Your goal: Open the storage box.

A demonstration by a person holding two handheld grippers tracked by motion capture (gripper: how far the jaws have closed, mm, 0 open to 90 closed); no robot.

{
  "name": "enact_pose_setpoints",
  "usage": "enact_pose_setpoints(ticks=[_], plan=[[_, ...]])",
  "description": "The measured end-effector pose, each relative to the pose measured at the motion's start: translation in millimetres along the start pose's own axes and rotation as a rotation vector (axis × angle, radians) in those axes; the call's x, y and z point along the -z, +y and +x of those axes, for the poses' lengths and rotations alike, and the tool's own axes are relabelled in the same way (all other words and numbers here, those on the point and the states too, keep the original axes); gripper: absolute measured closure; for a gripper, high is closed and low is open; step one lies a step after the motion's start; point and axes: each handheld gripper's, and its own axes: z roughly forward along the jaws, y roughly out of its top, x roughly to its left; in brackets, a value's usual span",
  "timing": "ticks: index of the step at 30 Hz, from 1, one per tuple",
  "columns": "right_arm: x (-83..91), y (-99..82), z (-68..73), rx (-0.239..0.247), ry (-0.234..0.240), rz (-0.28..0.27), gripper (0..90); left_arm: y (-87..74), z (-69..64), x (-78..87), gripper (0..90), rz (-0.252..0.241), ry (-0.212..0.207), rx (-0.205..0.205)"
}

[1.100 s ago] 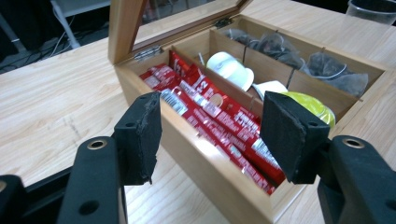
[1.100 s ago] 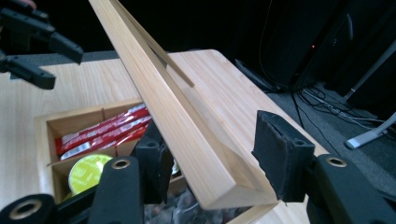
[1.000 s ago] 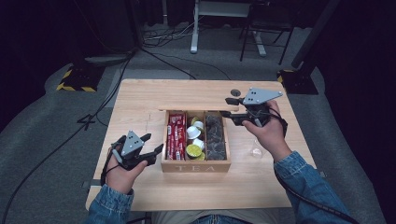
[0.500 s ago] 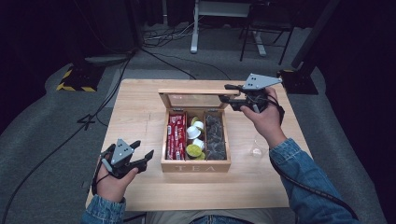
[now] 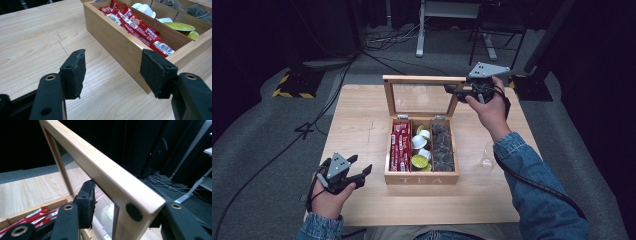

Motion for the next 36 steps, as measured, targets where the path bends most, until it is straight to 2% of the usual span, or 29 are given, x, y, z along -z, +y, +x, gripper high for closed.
enact_pose_setpoints(ticks=[6,10,21,28,36], plan=[[-12.6,-3.8,-9.4,-0.013,-0.029,0.022,49.5,-1.6,-1.6,-9.6,37.4,0.019,-0.02,-0.009],[-18.7,-7.8,-15.3,-0.034,-0.048,0.016,49.3,-1.0,-2.6,-14.5,37.3,0.024,-0.029,-0.016],[-39.0,-11.5,-26.0,-0.067,-0.104,0.023,42.9,0.3,-2.8,-20.6,37.1,0.029,-0.043,-0.021],[-53.1,-22.9,-29.7,-0.102,-0.109,0.059,40.4,-1.3,-1.3,-20.3,37.1,0.031,-0.042,-0.021],[-63.3,-35.6,-30.4,-0.116,-0.109,0.095,38.9,-2.6,-0.9,-20.4,37.0,0.034,-0.037,-0.019]])
